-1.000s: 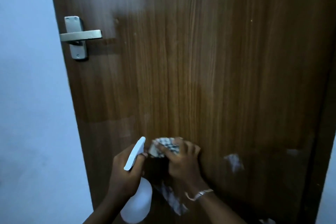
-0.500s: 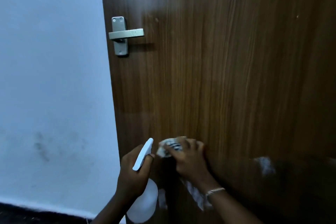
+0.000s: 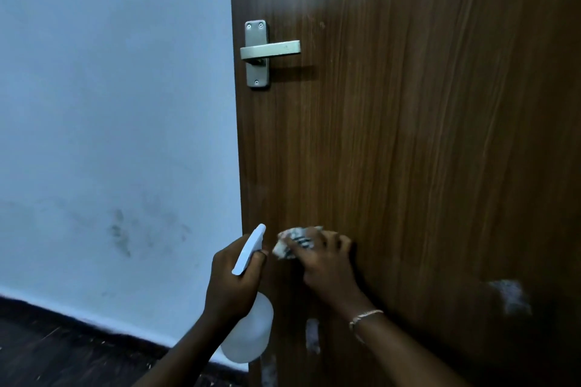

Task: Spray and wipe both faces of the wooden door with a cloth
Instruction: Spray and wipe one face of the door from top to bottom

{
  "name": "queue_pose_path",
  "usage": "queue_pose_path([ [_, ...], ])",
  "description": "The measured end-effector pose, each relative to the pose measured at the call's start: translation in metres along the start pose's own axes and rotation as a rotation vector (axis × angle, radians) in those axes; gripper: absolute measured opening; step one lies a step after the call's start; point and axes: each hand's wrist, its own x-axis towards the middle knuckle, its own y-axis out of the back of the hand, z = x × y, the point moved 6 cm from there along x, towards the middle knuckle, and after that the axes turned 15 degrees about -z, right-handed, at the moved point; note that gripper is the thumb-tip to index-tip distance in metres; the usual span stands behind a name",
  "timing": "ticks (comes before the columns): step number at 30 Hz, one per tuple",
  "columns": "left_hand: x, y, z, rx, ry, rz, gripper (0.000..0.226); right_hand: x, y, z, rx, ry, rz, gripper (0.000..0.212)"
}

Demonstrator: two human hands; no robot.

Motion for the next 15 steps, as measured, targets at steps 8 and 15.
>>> queue_pose_path([
  [8,0.017,0.017,-0.006,0.010,0.031,0.022,0.026,0.095,0.078,-0.012,0.117,-0.211,0.170,0.066],
  [15,0.020,0.033,-0.010,0.065,0.043,0.000,0.024,0.022,0.006,-0.020,0.030,-0.022,-0.099,0.085],
])
